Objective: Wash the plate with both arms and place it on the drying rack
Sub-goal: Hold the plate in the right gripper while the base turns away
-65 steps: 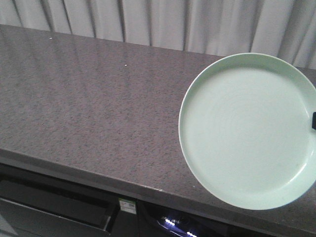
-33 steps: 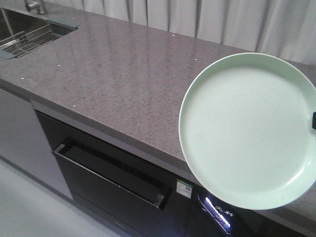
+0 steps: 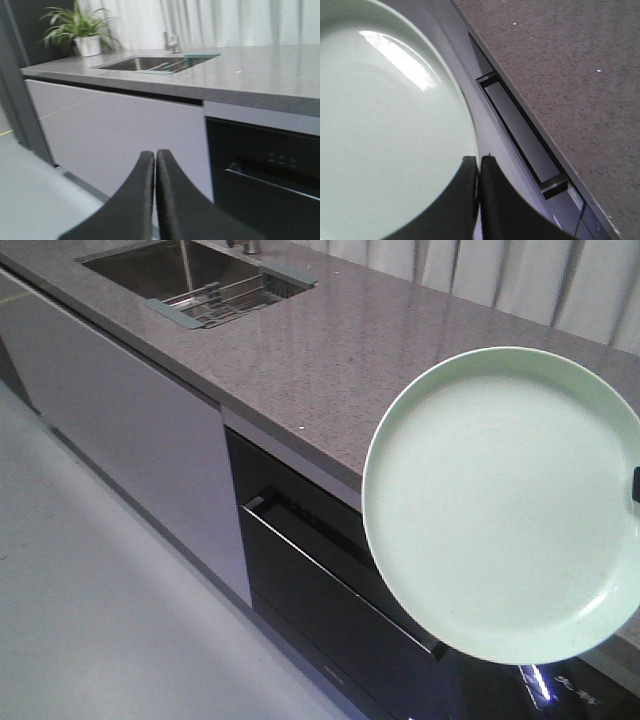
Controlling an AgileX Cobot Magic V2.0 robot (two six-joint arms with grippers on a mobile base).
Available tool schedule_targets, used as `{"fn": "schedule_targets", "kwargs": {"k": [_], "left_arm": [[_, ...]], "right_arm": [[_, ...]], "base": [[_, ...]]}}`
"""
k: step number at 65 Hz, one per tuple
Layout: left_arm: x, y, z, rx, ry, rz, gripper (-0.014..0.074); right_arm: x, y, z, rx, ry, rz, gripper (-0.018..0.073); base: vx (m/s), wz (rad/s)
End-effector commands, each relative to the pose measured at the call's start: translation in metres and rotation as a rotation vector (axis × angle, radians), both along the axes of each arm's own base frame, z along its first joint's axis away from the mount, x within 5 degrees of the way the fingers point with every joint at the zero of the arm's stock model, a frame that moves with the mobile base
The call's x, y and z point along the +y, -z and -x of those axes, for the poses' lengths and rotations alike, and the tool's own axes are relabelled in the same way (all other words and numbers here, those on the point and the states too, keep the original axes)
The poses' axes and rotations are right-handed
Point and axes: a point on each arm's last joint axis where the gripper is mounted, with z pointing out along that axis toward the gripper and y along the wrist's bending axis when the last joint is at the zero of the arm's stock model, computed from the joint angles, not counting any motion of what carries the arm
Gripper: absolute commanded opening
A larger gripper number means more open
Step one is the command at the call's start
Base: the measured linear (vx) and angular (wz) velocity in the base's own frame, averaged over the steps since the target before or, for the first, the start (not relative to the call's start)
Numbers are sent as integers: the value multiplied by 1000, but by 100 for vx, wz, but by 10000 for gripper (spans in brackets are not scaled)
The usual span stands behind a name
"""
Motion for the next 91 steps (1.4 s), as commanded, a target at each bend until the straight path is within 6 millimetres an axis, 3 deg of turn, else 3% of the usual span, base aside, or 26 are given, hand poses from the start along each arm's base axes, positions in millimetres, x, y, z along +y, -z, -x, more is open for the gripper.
{"fn": "schedule_targets", "kwargs": {"k": [1, 91], "left_arm": [[-1, -2, 1, -72, 13, 9, -6], [-1, -2, 1, -72, 13, 9, -6]], "right_arm": [[1, -13, 0, -75, 18, -37, -11], [1, -13, 0, -75, 18, -37, -11]], "base": [[-4, 52], [7, 44]]}}
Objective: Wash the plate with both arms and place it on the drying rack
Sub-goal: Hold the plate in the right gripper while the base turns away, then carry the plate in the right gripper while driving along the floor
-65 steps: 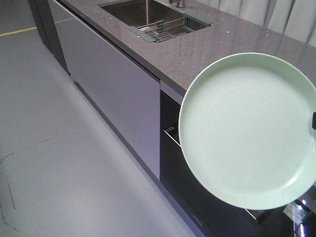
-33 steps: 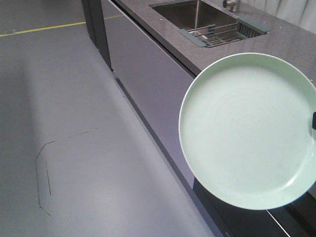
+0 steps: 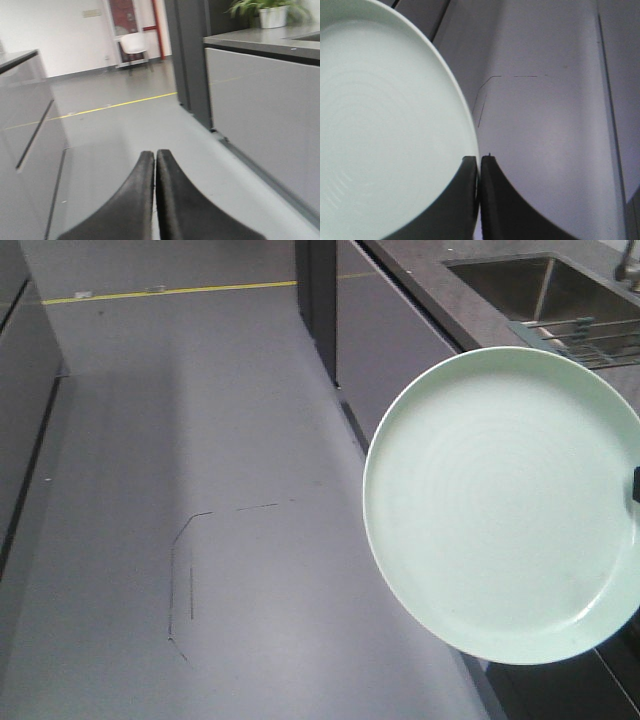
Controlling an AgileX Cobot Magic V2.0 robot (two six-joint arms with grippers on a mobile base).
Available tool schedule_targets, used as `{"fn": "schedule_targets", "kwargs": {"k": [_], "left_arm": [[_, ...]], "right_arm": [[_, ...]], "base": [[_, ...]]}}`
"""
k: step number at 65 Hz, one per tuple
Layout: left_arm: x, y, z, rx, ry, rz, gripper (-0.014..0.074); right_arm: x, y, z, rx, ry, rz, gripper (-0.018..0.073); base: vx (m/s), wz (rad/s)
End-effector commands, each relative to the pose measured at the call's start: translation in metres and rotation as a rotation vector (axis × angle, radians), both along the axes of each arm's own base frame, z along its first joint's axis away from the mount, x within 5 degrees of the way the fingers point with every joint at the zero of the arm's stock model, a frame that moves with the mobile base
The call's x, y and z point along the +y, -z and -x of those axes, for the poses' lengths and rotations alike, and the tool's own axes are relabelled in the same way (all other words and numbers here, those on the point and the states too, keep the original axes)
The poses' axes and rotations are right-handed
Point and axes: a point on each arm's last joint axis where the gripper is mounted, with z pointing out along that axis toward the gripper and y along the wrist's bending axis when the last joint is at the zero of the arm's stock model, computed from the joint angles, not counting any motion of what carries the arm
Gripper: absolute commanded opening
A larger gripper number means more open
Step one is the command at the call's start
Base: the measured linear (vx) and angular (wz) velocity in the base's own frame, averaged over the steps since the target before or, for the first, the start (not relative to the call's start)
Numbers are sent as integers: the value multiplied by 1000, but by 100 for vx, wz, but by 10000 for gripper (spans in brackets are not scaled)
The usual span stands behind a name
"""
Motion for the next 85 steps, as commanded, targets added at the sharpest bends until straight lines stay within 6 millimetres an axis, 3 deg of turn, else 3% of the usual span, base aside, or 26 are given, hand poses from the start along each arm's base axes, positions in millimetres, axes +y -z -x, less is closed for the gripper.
{"fn": "schedule_targets", "kwargs": {"k": [1, 45, 85], "left_arm": [[-1, -2, 1, -72, 13, 9, -6], [-1, -2, 1, -72, 13, 9, -6], [-1, -2, 1, -72, 13, 9, -6]], "right_arm": [[1, -13, 0, -76, 17, -36, -11], [1, -13, 0, -76, 17, -36, -11], [1, -13, 0, -76, 17, -36, -11]], "base": [[16, 61], [15, 51], [18, 22]]}}
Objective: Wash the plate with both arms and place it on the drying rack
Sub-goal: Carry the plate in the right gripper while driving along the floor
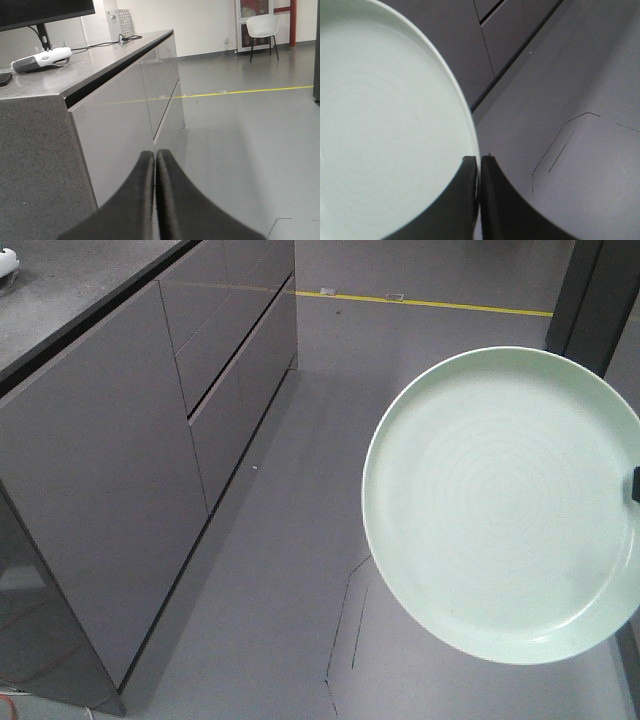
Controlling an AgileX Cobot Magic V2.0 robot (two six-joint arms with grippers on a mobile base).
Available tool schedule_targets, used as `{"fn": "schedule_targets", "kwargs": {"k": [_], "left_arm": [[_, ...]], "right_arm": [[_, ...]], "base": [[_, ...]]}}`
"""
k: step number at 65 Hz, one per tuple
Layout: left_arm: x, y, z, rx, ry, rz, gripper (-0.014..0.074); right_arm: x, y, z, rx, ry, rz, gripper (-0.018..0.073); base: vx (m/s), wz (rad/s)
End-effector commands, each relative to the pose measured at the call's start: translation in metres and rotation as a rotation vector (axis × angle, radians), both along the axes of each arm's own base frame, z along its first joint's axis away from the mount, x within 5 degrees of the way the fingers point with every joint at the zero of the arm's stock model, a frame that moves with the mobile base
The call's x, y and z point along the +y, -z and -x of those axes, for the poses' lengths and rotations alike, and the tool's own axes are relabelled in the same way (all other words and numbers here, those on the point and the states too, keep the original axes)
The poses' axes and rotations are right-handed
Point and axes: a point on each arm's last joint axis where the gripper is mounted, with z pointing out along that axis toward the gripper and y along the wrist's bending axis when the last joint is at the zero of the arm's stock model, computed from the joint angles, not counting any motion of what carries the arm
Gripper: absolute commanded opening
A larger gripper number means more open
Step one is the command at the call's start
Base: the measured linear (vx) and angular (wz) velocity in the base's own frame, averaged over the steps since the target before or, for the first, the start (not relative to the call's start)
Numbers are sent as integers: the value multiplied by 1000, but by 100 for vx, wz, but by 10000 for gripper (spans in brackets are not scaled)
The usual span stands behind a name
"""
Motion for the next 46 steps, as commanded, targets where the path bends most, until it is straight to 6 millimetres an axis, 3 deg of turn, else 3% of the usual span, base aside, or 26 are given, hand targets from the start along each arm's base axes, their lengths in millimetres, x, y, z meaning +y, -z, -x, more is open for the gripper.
{"fn": "schedule_targets", "kwargs": {"k": [1, 46], "left_arm": [[-1, -2, 1, -72, 13, 9, -6], [-1, -2, 1, -72, 13, 9, -6]], "right_arm": [[1, -13, 0, -76, 17, -36, -11], [1, -13, 0, -76, 17, -36, -11]], "base": [[20, 6], [23, -9]]}}
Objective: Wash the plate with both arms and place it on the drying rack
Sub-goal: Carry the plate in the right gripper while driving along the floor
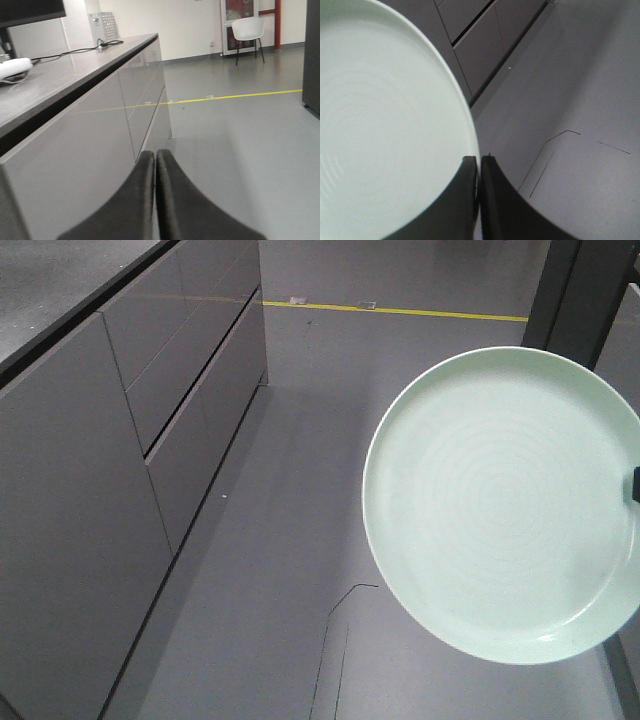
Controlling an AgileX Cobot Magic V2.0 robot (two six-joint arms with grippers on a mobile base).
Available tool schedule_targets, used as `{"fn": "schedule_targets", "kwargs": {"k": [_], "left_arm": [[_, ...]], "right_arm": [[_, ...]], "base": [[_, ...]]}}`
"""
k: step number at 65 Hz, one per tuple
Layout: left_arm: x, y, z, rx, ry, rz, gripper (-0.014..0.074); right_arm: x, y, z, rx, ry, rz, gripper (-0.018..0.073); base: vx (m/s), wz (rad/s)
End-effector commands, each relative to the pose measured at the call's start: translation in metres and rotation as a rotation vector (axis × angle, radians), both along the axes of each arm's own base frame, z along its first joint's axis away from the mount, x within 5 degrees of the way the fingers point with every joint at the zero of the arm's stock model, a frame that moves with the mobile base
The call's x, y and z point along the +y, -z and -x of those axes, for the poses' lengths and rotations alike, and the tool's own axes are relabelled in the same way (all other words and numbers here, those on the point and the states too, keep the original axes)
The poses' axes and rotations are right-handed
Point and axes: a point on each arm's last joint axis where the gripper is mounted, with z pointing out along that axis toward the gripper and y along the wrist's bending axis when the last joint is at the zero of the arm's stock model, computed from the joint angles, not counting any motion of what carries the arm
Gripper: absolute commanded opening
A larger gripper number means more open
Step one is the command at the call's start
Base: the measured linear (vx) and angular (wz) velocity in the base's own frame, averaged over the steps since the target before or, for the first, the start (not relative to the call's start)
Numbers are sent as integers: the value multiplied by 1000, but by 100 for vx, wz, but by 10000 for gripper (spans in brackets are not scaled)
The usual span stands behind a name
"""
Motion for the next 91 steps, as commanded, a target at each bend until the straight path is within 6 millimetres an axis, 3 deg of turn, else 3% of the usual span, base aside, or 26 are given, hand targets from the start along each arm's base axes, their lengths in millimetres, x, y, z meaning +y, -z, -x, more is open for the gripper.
{"fn": "schedule_targets", "kwargs": {"k": [1, 91], "left_arm": [[-1, -2, 1, -72, 13, 9, -6], [-1, -2, 1, -72, 13, 9, -6]], "right_arm": [[1, -13, 0, -76, 17, -36, -11], [1, -13, 0, -76, 17, -36, -11]], "base": [[24, -20], [24, -9]]}}
